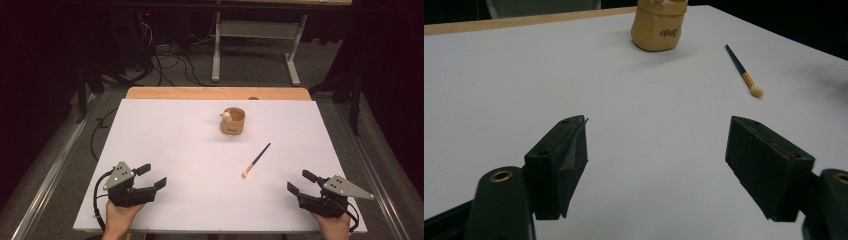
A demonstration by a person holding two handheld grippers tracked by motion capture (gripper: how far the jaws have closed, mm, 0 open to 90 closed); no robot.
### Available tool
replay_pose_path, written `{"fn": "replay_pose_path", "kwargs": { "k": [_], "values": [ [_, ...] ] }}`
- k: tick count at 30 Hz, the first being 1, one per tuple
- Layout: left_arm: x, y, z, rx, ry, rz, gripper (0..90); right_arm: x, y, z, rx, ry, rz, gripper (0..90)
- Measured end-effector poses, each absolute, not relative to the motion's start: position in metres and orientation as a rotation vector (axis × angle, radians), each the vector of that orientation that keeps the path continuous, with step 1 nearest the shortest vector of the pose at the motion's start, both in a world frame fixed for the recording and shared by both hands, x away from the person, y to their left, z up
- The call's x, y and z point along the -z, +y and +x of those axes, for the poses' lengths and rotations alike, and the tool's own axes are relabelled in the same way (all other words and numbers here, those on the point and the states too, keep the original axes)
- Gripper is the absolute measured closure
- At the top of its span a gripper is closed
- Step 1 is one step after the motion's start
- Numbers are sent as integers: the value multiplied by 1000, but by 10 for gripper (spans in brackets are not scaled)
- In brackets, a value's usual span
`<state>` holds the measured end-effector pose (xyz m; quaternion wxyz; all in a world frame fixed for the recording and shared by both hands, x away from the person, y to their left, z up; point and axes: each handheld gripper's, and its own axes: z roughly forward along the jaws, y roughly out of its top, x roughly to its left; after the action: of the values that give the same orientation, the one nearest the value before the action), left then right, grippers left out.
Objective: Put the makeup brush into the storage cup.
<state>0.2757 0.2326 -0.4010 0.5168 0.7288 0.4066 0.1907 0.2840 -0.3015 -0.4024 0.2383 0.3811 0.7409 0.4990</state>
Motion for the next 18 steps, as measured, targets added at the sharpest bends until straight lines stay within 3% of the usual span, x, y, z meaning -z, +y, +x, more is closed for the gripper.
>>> {"fn": "replay_pose_path", "kwargs": {
  "k": [18],
  "values": [
    [402,234,274,-450,978,1746,258,402,-300,286,-1361,2046,1037,315]
  ]
}}
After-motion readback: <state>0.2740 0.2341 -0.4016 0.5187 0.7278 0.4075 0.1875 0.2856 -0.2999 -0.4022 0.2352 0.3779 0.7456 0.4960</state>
